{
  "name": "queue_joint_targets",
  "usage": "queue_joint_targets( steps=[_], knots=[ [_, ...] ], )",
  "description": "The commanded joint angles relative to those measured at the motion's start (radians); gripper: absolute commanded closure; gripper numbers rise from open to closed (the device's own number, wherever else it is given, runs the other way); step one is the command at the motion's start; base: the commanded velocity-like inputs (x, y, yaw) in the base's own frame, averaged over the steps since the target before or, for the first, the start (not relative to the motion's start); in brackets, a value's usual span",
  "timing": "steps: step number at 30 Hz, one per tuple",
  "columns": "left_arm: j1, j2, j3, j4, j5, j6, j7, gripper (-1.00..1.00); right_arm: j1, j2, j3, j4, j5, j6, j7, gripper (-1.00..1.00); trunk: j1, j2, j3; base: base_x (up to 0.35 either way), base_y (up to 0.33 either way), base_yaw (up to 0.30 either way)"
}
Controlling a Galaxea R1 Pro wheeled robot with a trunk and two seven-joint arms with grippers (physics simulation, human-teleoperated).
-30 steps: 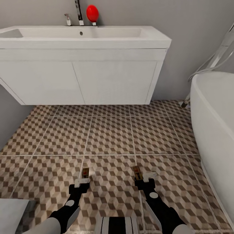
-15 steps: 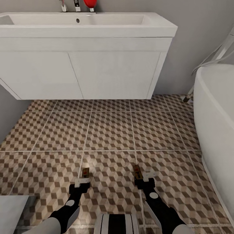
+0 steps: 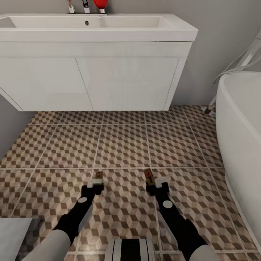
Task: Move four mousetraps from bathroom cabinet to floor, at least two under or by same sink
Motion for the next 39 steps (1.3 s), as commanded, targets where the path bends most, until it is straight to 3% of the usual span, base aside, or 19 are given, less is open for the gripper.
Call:
queue_joint_targets(
  steps=[1,3,6,8,10,13,15,18,21,26,28,31,34,39],
  knots=[
    [0.0,0.002,-0.005,-0.047,0.007,0.061,0.008,1.0,0.0,0.001,0.003,-0.022,0.004,0.03,-0.007,1.0,0.0,0.0,-0.001,0.0,0.0,0.0],
    [-0.002,0.002,-0.005,-0.202,0.007,0.236,0.007,1.0,-0.008,0.011,0.002,-0.077,0.021,0.088,-0.007,1.0,0.0,0.0,-0.001,0.0,0.0,0.0],
    [-0.011,-0.001,-0.004,-0.326,0.007,0.365,0.008,1.0,-0.045,0.038,0.002,-0.104,0.039,0.122,-0.008,1.0,0.0,0.0,-0.001,0.0,0.0,0.0],
    [-0.025,-0.003,-0.004,-0.361,0.007,0.421,0.009,1.0,-0.076,0.048,0.002,-0.108,0.051,0.146,-0.009,1.0,0.0,0.0,-0.001,0.0,0.0,0.0],
    [-0.065,-0.008,-0.004,-0.374,0.007,0.491,0.011,1.0,-0.125,0.056,0.002,-0.109,0.058,0.201,-0.009,1.0,0.0,0.0,-0.001,0.0,0.0,0.0],
    [-0.119,-0.012,-0.004,-0.339,0.007,0.541,0.012,1.0,-0.18,0.063,0.002,-0.094,0.061,0.261,-0.008,1.0,0.0,0.0,-0.001,0.0,0.0,0.0],
    [-0.188,-0.015,-0.004,-0.244,0.007,0.564,0.014,1.0,-0.248,0.077,0.002,-0.039,0.061,0.295,-0.008,1.0,0.0,0.0,-0.001,0.0,0.0,0.0],
    [-0.274,-0.02,-0.004,-0.101,0.006,0.572,0.016,1.0,-0.332,0.09,0.002,0.067,0.062,0.307,-0.007,1.0,0.0,0.0,-0.001,0.0,0.0,0.0],
    [-0.355,-0.022,-0.004,0.032,0.004,0.575,0.017,1.0,-0.455,0.097,0.001,0.234,0.059,0.308,-0.005,1.0,0.0,0.0,-0.001,0.0,0.0,0.0],
    [-0.399,-0.023,-0.004,0.096,0.003,0.575,0.02,1.0,-0.613,0.1,0.0,0.431,0.042,0.284,-0.003,1.0,0.0,0.0,-0.001,0.0,0.0,0.0],
    [-0.403,-0.023,-0.004,0.106,0.003,0.571,0.02,1.0,-0.63,0.1,-0.001,0.453,0.031,0.275,-0.002,1.0,0.0,0.0,-0.001,0.0,0.0,0.0],
    [-0.407,-0.023,-0.004,0.146,0.003,0.51,0.019,1.0,-0.65,0.101,-0.001,0.487,-0.012,0.236,0.003,1.0,0.0,0.0,-0.001,0.0,0.0,0.0],
    [-0.408,-0.024,-0.005,0.237,0.005,0.359,0.018,1.0,-0.657,0.101,0.0,0.541,-0.058,0.161,0.052,1.0,0.0,0.0,-0.001,0.0,0.0,0.0],
    [-0.409,-0.026,-0.005,0.307,0.005,0.256,0.016,1.0,-0.659,0.1,0.0,0.629,-0.074,0.074,0.125,1.0,0.0,0.0,-0.001,0.0,0.0,0.0]
  ],
)
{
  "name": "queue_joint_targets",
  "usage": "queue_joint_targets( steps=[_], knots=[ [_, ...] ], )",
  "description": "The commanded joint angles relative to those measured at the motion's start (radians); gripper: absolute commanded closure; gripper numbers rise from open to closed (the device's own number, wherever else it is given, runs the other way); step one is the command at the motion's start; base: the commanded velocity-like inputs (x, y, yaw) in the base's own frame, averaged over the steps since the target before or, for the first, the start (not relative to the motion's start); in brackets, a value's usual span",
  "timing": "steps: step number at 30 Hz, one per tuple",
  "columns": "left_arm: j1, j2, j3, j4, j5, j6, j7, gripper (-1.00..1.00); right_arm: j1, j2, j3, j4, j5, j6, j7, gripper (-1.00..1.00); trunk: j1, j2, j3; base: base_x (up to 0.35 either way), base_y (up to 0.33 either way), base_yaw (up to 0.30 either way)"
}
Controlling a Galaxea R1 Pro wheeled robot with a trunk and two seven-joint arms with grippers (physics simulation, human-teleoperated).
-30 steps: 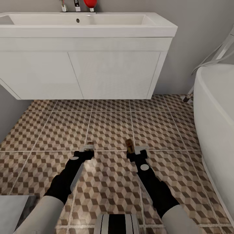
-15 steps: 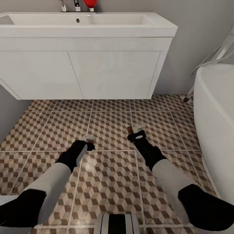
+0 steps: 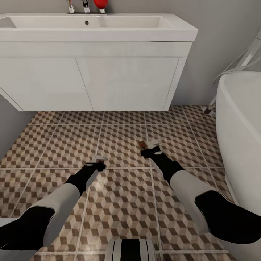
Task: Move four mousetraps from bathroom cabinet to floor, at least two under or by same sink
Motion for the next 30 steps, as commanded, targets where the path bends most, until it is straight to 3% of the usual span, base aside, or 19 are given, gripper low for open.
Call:
queue_joint_targets(
  steps=[1,12,17,24,30],
  knots=[
    [0.0,0.0,-0.008,0.004,0.006,-0.006,0.006,1.0,-0.001,-0.002,0.008,0.014,-0.01,-0.01,0.0,1.0,0.0,0.0,-0.001,0.0,0.0,0.0],
    [0.0,-0.004,-0.015,0.017,0.007,-0.125,-0.001,1.0,0.0,-0.002,0.01,0.137,-0.014,-0.152,0.019,1.0,0.0,0.0,-0.001,0.0,0.0,0.0],
    [0.0,-0.004,-0.016,0.017,0.007,-0.175,-0.002,1.0,0.001,-0.005,0.01,0.183,-0.014,-0.178,0.047,1.0,0.0,0.0,-0.001,0.0,0.0,0.0],
    [0.0,-0.005,-0.017,0.019,0.007,-0.195,-0.003,1.0,0.001,-0.007,0.01,0.256,-0.014,-0.26,0.065,1.0,0.0,0.0,-0.001,0.0,0.0,0.0],
    [0.001,-0.002,-0.018,0.019,0.007,-0.201,-0.004,1.0,0.001,-0.01,0.01,0.279,-0.014,-0.281,0.067,1.0,0.0,0.0,-0.001,0.0,0.0,0.0]
  ],
)
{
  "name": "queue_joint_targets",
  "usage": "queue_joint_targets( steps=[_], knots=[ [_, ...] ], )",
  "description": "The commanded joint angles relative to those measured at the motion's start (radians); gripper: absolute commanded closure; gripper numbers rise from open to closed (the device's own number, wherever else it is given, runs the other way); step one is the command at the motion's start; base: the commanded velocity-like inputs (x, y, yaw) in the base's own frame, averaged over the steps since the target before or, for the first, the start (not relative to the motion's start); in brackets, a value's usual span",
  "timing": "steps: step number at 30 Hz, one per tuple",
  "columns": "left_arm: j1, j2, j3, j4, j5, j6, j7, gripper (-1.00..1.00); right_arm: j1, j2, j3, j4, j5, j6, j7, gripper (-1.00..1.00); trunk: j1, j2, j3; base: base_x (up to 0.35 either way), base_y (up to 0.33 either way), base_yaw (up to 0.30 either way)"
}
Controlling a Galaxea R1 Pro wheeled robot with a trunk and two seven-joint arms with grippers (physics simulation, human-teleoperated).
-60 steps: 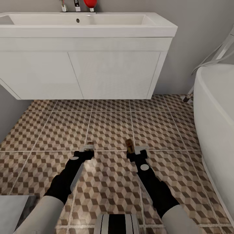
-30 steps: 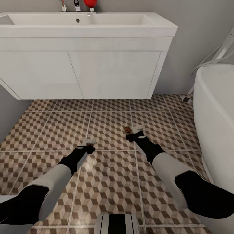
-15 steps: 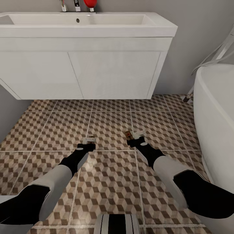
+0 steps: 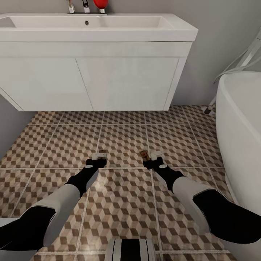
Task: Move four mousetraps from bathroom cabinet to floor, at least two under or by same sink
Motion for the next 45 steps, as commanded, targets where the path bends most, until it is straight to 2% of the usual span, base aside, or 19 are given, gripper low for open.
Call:
queue_joint_targets(
  steps=[1,8,18,34,45],
  knots=[
    [0.0,0.001,-0.009,-0.002,0.006,0.006,0.007,1.0,-0.001,0.0,0.008,0.003,-0.009,-0.005,-0.004,1.0,0.0,0.0,-0.001,0.0,0.0,0.0],
    [0.008,0.005,-0.009,0.026,0.006,-0.016,-0.011,1.0,0.001,0.002,0.008,0.007,-0.01,-0.018,-0.003,1.0,0.0,0.0,-0.001,0.0,0.0,0.0],
    [0.009,0.006,-0.009,0.102,0.005,-0.049,-0.021,1.0,0.002,0.006,0.009,0.008,-0.011,-0.121,-0.003,1.0,0.0,0.0,-0.001,0.0,0.0,0.0],
    [0.009,0.01,-0.009,0.119,0.004,-0.05,-0.02,1.0,0.004,0.007,0.008,0.008,-0.011,-0.128,-0.003,1.0,0.0,0.0,-0.001,0.0,0.0,0.0],
    [0.009,0.008,-0.009,0.123,0.004,-0.05,-0.02,1.0,0.004,0.007,0.008,0.008,-0.011,-0.127,-0.003,1.0,0.005,-0.003,-0.053,0.0,0.0,0.0]
  ],
)
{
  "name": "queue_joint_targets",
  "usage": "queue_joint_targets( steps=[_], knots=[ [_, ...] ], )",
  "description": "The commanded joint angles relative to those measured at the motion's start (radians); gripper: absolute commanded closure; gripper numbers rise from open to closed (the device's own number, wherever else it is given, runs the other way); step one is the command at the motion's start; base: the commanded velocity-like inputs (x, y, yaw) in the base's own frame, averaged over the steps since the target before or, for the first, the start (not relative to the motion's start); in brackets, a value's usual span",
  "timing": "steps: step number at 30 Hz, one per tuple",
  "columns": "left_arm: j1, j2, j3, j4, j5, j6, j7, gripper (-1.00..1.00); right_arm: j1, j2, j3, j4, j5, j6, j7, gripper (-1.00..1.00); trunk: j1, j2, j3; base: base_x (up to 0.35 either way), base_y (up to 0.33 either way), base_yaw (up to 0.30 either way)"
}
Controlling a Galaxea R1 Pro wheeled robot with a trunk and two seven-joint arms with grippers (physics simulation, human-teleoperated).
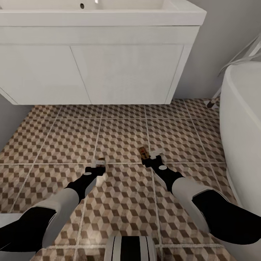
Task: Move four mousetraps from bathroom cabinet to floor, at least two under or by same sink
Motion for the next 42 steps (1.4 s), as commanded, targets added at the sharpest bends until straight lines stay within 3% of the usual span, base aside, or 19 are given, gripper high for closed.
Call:
queue_joint_targets(
  steps=[1,17,26,42],
  knots=[
    [0.0,0.0,-0.009,-0.001,0.006,0.002,0.006,1.0,-0.001,0.0,0.008,0.001,-0.009,-0.003,-0.003,1.0,0.0,-0.001,-0.006,0.0,0.0,0.0],
    [0.0,-0.001,-0.009,-0.008,0.004,-0.003,0.006,1.0,0.001,-0.001,0.008,0.001,-0.009,-0.005,-0.003,1.0,0.007,-0.004,-0.084,0.0,0.0,0.0],
    [0.0,-0.001,-0.009,-0.023,0.003,-0.057,0.01,1.0,0.002,-0.002,0.008,0.001,-0.008,-0.006,-0.003,1.0,0.007,-0.004,-0.085,0.0,0.0,0.0],
    [0.0,-0.006,-0.009,-0.099,0.004,-0.065,0.007,1.0,0.005,-0.006,0.008,0.001,-0.008,-0.008,-0.003,1.0,0.007,-0.004,-0.085,0.0,0.0,0.0]
  ],
)
